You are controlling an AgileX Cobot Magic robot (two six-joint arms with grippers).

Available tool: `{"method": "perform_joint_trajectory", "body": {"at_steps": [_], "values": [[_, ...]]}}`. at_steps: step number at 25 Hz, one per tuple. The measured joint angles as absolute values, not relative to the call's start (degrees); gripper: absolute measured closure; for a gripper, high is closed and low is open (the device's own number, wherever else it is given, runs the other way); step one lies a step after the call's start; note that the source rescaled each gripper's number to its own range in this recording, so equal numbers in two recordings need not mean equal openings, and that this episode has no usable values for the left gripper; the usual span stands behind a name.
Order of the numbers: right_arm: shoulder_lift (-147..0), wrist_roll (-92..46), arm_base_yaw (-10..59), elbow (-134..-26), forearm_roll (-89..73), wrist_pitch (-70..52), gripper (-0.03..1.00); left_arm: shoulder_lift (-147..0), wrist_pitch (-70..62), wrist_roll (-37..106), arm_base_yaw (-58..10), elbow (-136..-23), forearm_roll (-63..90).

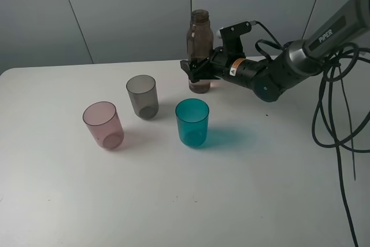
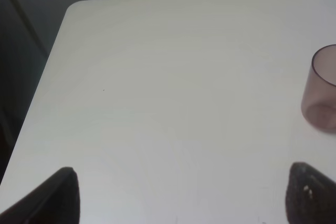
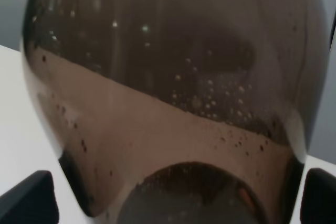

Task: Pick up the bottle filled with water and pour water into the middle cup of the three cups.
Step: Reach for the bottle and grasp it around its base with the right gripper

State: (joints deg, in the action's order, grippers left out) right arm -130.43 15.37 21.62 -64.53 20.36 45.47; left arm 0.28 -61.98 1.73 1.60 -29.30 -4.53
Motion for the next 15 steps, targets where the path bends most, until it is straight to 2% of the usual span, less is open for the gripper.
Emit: {"method": "perform_joint_trajectory", "body": {"at_steps": [15], "values": [[-130.91,15.27,21.62,-65.25,20.36,47.4,-0.03,0.28,-61.98,1.73,1.6,-29.3,-4.53]]}}
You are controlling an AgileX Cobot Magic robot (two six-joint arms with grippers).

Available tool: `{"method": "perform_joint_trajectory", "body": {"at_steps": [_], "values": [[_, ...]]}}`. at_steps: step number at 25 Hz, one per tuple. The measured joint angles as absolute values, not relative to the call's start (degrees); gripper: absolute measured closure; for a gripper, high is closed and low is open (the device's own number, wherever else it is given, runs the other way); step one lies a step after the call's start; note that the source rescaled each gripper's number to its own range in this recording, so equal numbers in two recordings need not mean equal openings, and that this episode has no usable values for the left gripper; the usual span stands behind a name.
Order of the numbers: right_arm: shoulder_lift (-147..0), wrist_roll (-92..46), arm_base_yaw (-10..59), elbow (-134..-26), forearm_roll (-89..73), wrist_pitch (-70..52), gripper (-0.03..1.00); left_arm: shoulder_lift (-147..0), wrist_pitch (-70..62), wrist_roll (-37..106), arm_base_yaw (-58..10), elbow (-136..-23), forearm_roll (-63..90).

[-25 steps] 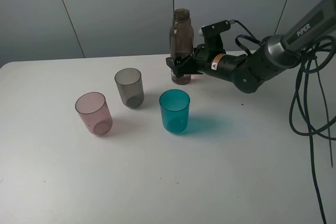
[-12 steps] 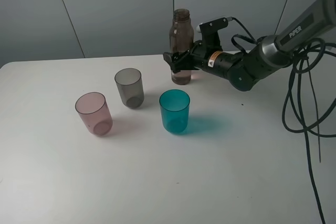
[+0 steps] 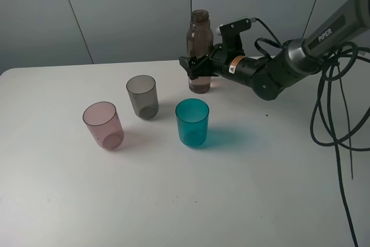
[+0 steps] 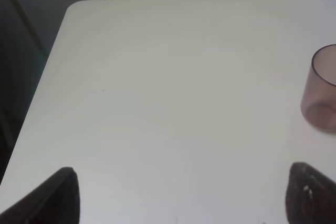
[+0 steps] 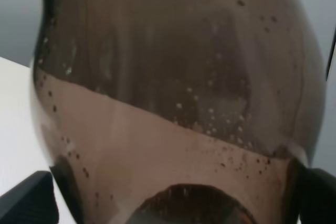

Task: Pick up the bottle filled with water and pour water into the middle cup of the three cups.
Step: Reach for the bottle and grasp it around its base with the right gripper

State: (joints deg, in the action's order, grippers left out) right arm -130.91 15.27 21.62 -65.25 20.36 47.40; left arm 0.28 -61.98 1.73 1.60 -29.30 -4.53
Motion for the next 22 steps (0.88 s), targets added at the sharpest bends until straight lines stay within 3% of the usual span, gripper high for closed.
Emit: {"method": "perform_joint_trajectory", "body": {"at_steps": [22], "values": [[-134.47,12.85,21.62,-67.07,18.74,53.3,-0.03,0.28,-61.98,1.73,1.6,-29.3,-4.53]]}}
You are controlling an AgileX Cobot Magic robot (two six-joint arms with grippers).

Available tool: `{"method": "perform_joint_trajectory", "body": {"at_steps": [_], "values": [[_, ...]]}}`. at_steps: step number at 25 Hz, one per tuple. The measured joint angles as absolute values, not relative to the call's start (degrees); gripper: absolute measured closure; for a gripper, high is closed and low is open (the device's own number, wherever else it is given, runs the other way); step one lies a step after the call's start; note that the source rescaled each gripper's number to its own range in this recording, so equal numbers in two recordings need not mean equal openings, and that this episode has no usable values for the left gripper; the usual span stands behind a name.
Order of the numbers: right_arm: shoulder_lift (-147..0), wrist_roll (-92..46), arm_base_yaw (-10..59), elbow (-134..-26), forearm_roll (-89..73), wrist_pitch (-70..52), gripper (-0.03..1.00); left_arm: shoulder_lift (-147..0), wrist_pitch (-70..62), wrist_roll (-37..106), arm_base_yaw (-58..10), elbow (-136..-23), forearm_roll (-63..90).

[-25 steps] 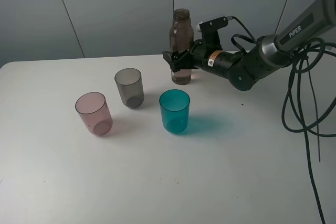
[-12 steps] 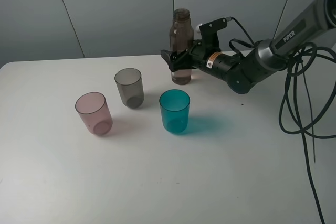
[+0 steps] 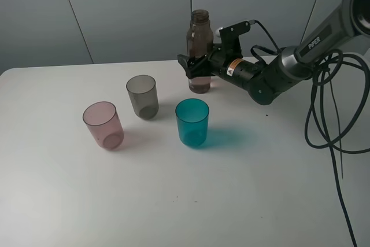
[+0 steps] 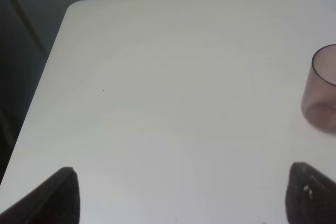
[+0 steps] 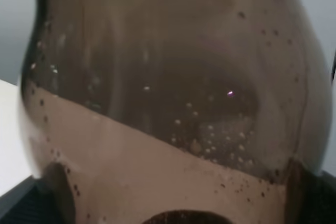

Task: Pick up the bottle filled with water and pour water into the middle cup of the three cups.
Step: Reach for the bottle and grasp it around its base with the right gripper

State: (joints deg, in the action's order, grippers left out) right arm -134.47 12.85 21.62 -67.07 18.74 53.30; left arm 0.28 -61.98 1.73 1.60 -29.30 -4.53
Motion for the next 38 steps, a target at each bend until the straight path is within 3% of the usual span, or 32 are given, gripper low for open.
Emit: {"method": "perform_joint_trajectory", "body": {"at_steps": [38], "values": [[-137.36,12.29,21.91,-70.97,20.29,53.28,-0.03,0.28,-61.98,1.73,1.6,-29.3,-4.53]]}}
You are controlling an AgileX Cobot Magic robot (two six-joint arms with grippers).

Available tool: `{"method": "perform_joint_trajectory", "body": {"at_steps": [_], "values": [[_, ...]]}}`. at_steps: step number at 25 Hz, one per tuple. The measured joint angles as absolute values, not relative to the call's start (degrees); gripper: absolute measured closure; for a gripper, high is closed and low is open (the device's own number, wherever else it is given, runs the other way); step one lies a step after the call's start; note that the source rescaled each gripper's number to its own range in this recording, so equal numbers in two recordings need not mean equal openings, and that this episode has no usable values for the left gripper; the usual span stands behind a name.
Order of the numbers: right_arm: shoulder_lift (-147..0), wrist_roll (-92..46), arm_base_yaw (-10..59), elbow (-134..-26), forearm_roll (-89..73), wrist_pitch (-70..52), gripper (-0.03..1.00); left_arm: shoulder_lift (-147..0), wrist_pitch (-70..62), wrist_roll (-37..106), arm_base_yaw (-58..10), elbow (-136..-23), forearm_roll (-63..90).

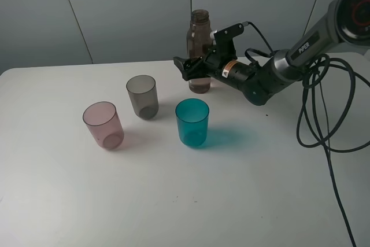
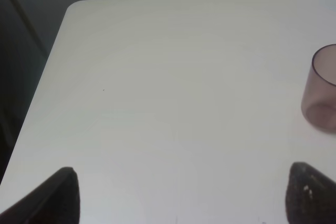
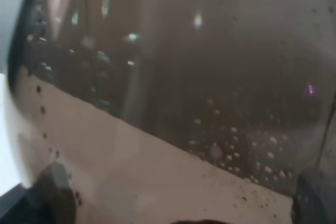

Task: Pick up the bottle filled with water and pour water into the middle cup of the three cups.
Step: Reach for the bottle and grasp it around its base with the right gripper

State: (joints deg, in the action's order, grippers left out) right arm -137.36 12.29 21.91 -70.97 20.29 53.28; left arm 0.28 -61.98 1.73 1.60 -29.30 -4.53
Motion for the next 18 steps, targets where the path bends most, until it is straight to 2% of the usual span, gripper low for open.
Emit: {"method": "perform_joint_trajectory", "body": {"at_steps": [10,11,12,13,14,18], "values": [[-137.36,12.29,21.91,-70.97,20.29,53.18,-0.02,0.28,-61.98,1.73,1.6,-29.3,-4.53],[-137.36,12.29,21.91,-70.97,20.29,53.18,0.07,0.28,-61.98,1.73,1.6,-29.3,-4.53],[-137.36,12.29,21.91,-70.97,20.29,53.18,0.28,0.28,-61.98,1.73,1.6,-29.3,-4.53],[-137.36,12.29,21.91,-70.97,20.29,53.18,0.6,0.28,-61.98,1.73,1.6,-29.3,-4.53],[-137.36,12.29,21.91,-70.97,20.16,53.18,0.96,0.28,-61.98,1.73,1.6,-29.3,-4.53],[-137.36,12.28,21.91,-70.97,20.4,53.05,0.97,0.28,-61.98,1.84,1.6,-29.3,-4.53]]}}
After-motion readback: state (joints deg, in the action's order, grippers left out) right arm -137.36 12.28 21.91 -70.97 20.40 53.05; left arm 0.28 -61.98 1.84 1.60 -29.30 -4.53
